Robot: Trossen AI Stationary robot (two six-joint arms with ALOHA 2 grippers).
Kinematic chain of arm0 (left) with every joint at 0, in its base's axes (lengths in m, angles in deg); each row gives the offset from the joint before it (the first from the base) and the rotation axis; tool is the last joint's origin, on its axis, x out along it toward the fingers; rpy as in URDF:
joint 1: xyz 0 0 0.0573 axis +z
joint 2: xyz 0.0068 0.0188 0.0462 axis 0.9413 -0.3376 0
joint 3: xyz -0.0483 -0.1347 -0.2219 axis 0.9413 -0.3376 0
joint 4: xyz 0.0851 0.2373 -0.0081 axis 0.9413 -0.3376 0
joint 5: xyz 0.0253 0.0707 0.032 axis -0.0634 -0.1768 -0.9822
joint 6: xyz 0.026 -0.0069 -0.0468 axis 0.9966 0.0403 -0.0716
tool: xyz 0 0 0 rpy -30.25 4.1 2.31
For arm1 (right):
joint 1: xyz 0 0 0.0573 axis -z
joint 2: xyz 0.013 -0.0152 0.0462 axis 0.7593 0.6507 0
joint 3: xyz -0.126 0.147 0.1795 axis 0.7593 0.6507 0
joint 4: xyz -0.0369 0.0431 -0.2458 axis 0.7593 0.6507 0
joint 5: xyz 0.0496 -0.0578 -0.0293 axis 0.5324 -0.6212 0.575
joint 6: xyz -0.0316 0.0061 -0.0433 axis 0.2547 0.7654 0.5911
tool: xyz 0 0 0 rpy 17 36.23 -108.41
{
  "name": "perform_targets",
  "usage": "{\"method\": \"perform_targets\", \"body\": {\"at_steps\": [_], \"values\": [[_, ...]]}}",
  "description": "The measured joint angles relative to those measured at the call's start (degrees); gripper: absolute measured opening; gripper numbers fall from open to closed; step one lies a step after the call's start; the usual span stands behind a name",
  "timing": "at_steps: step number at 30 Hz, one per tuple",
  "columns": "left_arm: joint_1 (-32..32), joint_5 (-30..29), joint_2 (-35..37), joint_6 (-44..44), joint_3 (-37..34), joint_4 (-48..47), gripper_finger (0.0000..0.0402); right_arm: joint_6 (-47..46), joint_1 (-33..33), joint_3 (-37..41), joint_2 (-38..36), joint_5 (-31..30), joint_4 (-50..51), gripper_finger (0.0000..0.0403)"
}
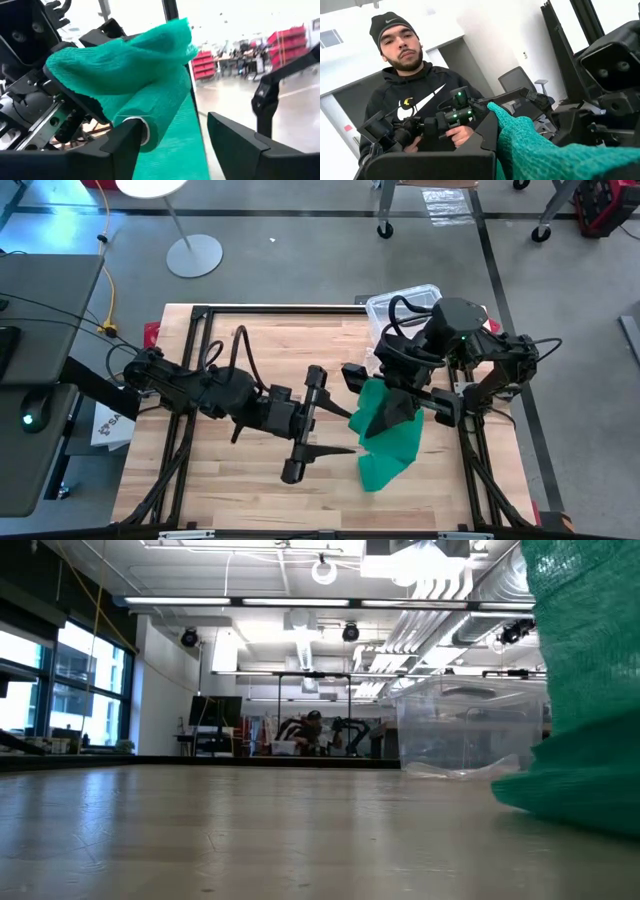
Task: Roll bandage
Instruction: Roll the green bandage
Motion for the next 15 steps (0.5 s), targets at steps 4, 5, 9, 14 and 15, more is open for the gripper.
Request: {"method": "perform_targets", "body": {"at_steps": [4, 5, 9, 14, 15], "values": [[0.18, 0.07, 0.00, -2.25, 0.00, 0.82, 0.0169, 0.00, 0.00, 0.00, 0.00, -0.08, 0.02, 0.0000], [0.26, 0.07, 0.00, -2.28, 0.00, 0.79, 0.0157, 0.00, 0.00, 0.00, 0.00, -0.13, 0.04, 0.0000], [0.48, 0.09, 0.00, -2.30, 0.00, 1.31, 0.0103, 0.00, -0.02, 0.00, -0.02, -0.78, 0.08, 0.0000], [0.48, 3.05, 0.35, -2.51, 0.00, 0.38, 0.0031, 0.00, 0.00, 0.00, -0.02, -0.85, 0.28, 0.0000], [0.48, 4.44, 0.69, -3.08, 0.00, 0.00, 0.0018, -0.01, 0.00, 0.00, -0.02, -0.85, 0.52, 0.0000]]}}
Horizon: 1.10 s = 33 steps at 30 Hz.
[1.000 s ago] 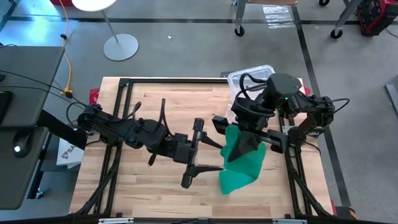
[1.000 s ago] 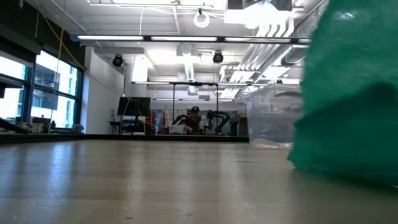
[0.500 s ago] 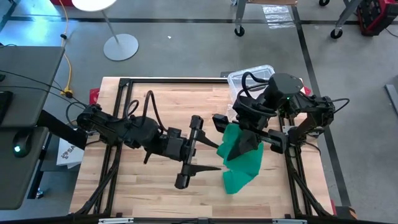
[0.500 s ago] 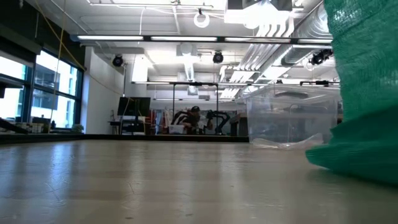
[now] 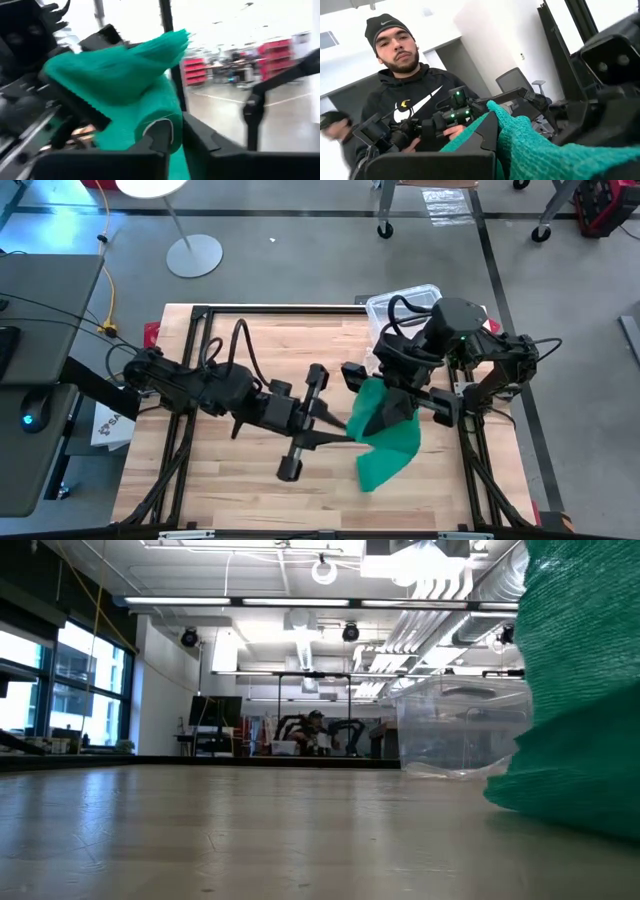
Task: Roll bandage
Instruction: Roll the green bandage
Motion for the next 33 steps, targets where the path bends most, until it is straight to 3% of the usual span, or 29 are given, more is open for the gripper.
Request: {"method": "perform_targets", "body": {"at_steps": [9, 16, 23, 29, 33], "values": [[-0.05, 6.79, 8.09, -7.94, 0.02, -16.80, 0.0010, -4.66, 0.00, 0.02, 0.00, 1.47, 1.08, 0.0009], [0.05, 14.44, 12.40, -18.27, 0.02, -27.49, 0.0009, -5.52, 1.72, 0.02, 0.00, 1.19, 8.34, 0.0094], [0.03, 20.46, 13.26, -25.74, 0.02, -28.09, 0.0009, 1.45, 6.63, 0.02, -0.13, 1.11, 26.40, 0.0178], [0.02, 20.32, 13.23, -25.55, 0.02, -25.65, 0.0009, 6.93, 10.06, 0.02, -1.61, -0.77, 39.75, 0.0183], [0.03, 16.42, 13.97, -21.46, 0.02, -23.10, 0.0009, 10.31, 9.84, 0.03, -4.16, -9.54, 44.53, 0.0183]]}}
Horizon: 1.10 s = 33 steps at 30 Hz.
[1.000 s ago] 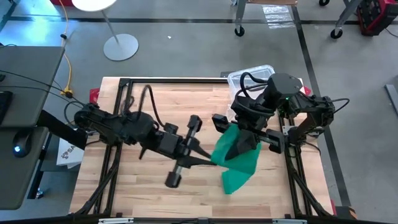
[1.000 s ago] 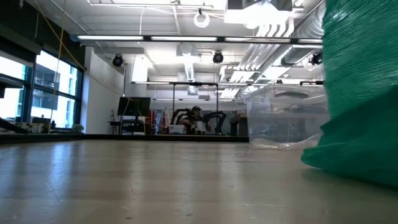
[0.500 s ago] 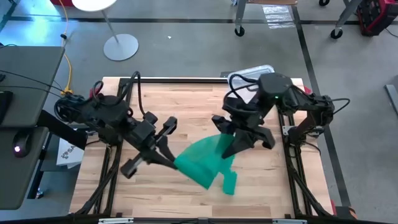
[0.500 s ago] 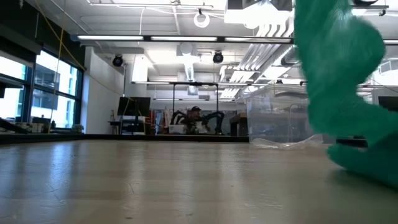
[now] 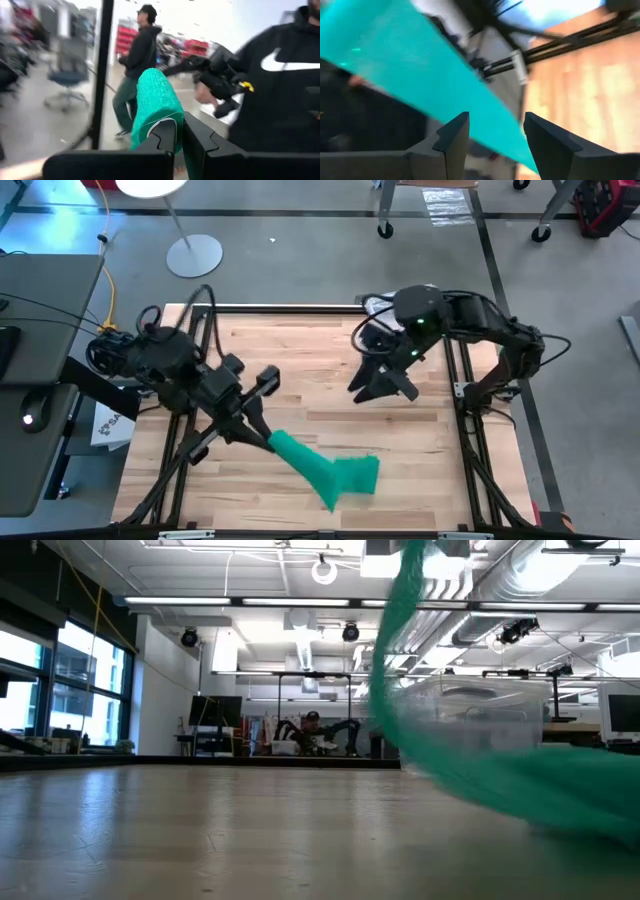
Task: Roll bandage
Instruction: Roll the green bandage
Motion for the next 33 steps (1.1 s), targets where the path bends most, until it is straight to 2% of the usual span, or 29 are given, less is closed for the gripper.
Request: {"method": "perform_targets", "body": {"at_steps": [7, 10, 14, 19, 23, 33], "values": [[-0.01, -19.98, 3.55, 13.45, 0.02, 1.57, 0.0009, 4.64, -6.22, 0.00, -6.69, -22.29, -1.86, 0.0183], [0.00, -27.51, 3.59, 20.30, 0.02, 3.08, 0.0009, 8.07, -10.18, 0.00, -8.14, -28.45, -4.09, 0.0183], [-0.13, -33.25, 2.13, 27.90, 1.21, 3.86, 0.0010, 14.84, -15.72, 0.00, -8.06, -34.75, -10.67, 0.0183], [-0.20, -35.21, -0.75, 32.97, 4.99, -3.06, 0.0010, 25.06, -20.85, 0.00, -6.21, -44.41, -18.95, 0.0183], [-0.20, -35.76, -1.50, 34.85, 6.27, -7.81, 0.0010, 26.64, -21.96, 0.00, -6.25, -51.13, -21.56, 0.0183], [-0.79, -35.87, -1.43, 38.31, 6.34, -9.80, 0.0010, 27.10, -21.97, -0.02, -5.26, -50.49, -21.16, 0.0183]]}}
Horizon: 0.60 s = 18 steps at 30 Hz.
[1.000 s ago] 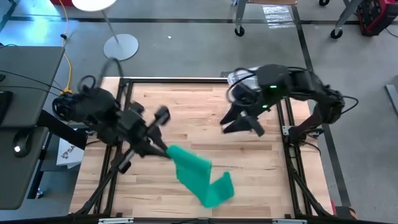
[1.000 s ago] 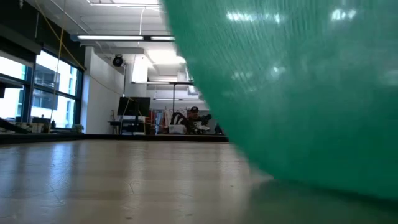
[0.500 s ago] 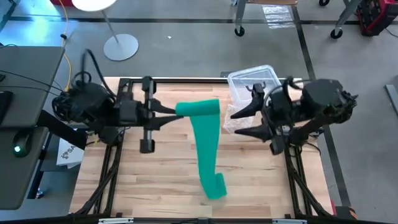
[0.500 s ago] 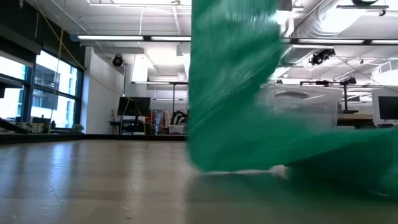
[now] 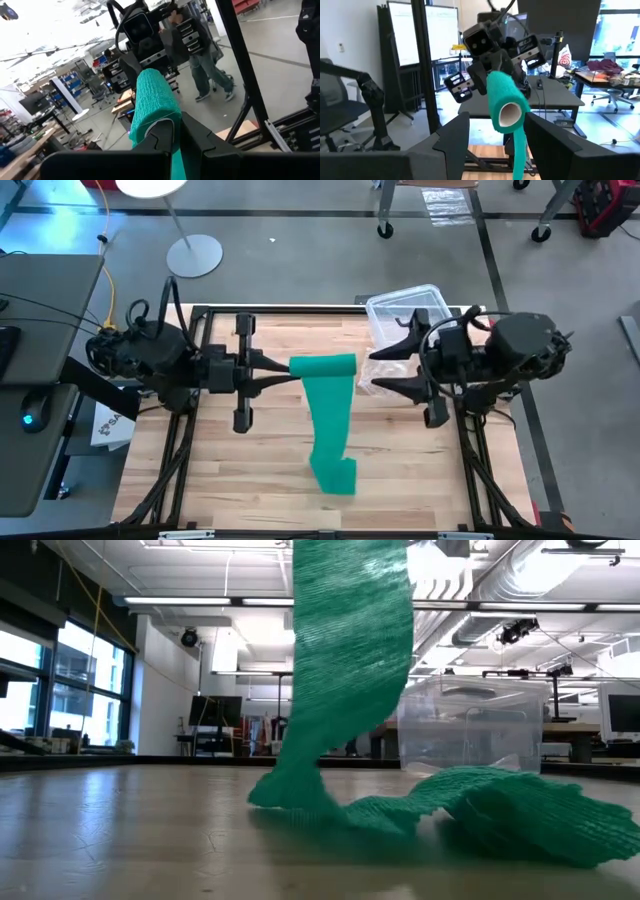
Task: Roll bandage
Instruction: Roll the green bandage
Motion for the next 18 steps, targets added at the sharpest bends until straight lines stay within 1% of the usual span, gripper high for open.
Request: {"method": "perform_targets", "body": {"at_steps": [5, 8, 12, 14, 18], "values": [[-0.09, 0.42, 0.00, 0.09, 0.00, -0.06, 0.0010, -0.26, 0.10, 0.01, 2.05, 0.76, -0.01, 0.0183], [-0.09, 0.68, 0.00, 0.09, 0.00, -0.29, 0.0010, -2.70, 0.81, 0.01, 2.59, 0.99, -0.57, 0.0183], [-0.10, 0.82, 0.13, 0.14, 0.02, -1.75, 0.0010, -6.37, 1.70, 0.01, 2.71, 3.18, -1.66, 0.0183], [-0.11, 0.97, 0.13, 0.15, 0.02, -2.13, 0.0010, -8.12, 2.25, 0.01, 2.71, 5.01, -2.47, 0.0183], [-0.10, 1.03, 0.07, 0.17, 0.02, -2.65, 0.0010, -12.29, 3.54, 0.01, 2.71, 10.59, -3.77, 0.0183]]}}
